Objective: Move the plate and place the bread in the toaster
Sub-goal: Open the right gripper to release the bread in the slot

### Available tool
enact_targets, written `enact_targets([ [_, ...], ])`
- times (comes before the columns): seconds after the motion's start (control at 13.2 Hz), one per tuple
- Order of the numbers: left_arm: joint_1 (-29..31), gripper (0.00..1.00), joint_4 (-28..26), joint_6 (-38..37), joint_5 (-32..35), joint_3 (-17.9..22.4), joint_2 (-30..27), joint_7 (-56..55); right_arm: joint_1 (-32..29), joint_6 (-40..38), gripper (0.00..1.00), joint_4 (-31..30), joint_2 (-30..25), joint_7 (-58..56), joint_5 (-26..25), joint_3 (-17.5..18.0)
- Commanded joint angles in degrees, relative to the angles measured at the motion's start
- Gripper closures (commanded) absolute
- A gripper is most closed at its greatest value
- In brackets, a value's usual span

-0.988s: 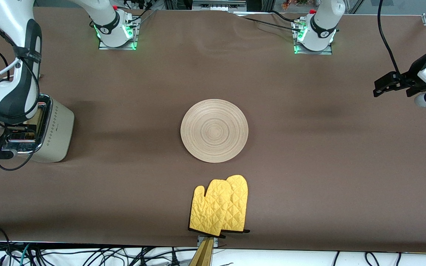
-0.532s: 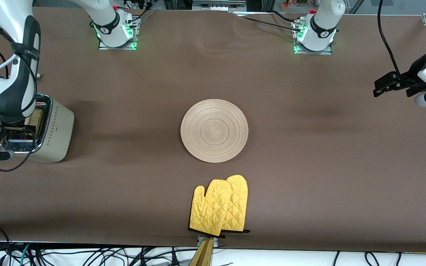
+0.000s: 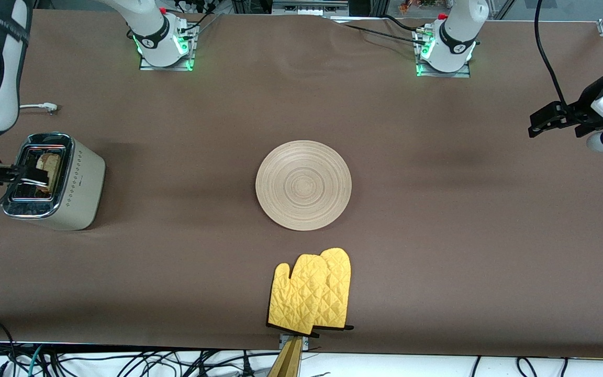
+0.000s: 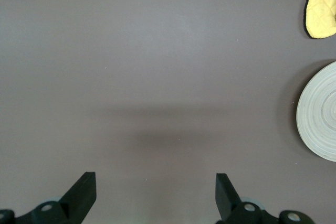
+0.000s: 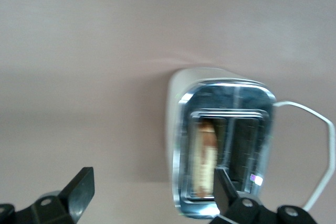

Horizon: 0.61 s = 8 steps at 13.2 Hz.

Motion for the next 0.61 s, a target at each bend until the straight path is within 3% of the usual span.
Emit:
enact_targets([
  [0.0, 0.5, 0.00, 2.0, -1.3, -0.7, -0.3, 0.8, 0.4, 3.0, -0.9, 0.00, -0.2, -1.0, -0.1, 1.7, 0.2],
  [0.46, 0.5, 0.00, 2.0, -1.4, -0.7, -0.3, 0.8, 0.5, 2.8, -2.9, 0.00, -0.2, -1.7, 1.2, 3.9, 0.9],
  [0.53, 0.5, 0.00, 2.0, -1.3, -0.7, -0.3, 0.7, 0.5, 0.8, -2.6, 0.00, -0.2, -3.5, 1.2, 3.6, 4.2],
])
